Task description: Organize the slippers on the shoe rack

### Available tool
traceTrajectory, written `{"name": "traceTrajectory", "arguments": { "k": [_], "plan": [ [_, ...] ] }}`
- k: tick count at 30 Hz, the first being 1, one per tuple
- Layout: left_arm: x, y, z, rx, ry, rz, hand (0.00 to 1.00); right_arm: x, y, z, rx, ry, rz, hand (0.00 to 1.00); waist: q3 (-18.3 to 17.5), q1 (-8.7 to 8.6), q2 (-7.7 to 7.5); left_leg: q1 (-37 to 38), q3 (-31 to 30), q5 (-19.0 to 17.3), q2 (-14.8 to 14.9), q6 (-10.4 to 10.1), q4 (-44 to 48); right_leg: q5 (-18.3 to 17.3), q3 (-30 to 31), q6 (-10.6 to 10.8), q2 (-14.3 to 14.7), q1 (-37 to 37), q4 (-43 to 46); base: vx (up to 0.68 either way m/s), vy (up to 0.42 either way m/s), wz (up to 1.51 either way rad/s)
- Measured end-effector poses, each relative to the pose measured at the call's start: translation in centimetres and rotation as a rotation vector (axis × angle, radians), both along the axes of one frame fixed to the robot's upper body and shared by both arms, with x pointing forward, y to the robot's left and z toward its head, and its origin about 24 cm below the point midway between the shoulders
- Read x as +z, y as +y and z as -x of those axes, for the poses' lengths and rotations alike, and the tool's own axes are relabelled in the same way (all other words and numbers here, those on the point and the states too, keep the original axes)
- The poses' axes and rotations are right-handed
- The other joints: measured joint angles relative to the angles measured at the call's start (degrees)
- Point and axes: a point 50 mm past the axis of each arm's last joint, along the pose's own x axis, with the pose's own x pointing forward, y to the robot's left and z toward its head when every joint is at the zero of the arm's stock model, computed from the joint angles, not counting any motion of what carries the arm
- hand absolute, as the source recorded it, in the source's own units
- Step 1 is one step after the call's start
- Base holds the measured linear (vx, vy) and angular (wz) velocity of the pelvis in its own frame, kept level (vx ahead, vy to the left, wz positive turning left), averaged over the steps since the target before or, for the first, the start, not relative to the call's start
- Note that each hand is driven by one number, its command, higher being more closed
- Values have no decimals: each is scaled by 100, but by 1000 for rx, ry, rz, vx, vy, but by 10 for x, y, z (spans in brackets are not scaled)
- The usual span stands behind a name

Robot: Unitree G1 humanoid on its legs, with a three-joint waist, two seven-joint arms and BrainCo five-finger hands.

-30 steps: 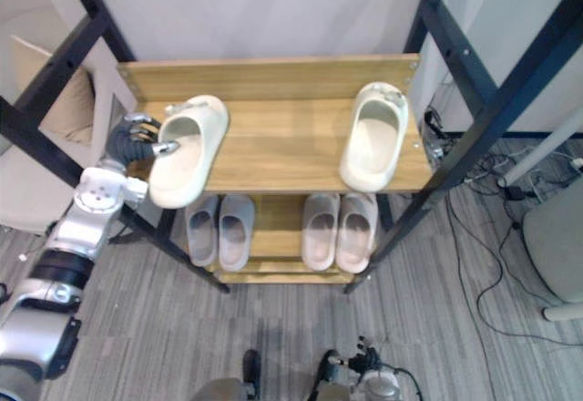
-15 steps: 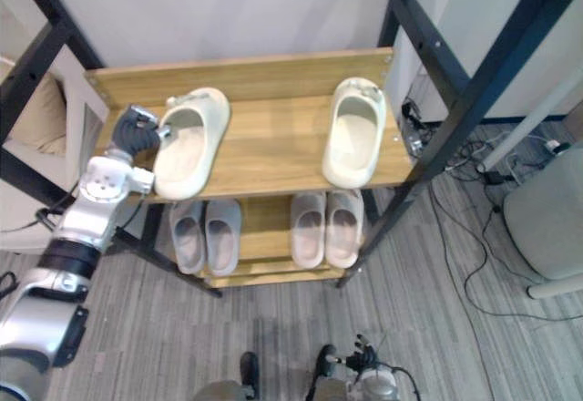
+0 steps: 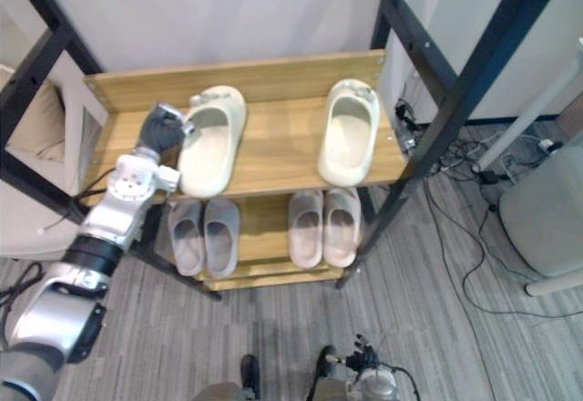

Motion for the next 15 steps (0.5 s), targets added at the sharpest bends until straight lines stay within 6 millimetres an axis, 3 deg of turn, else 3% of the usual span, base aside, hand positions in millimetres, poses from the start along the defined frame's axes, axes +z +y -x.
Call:
{"name": "traceTrajectory", "arguments": {
  "k": [4, 15],
  "plan": [
    [7, -17, -1, -47, -25, 31, 100, 1, 0, -3, 2, -8, 2, 0, 18, -83, 55, 15, -3, 0, -40, 1, 0, 11, -2, 16, -34, 13, 9, 22, 37, -1],
    [3, -35, 1, -96, -18, 47, 100, 2, 0, -6, 1, -17, 6, 0, 33, -182, 91, 90, 31, 9, -34, 33, -55, 8, 1, 19, -54, 29, -20, 0, 7, -1]
  ]
}}
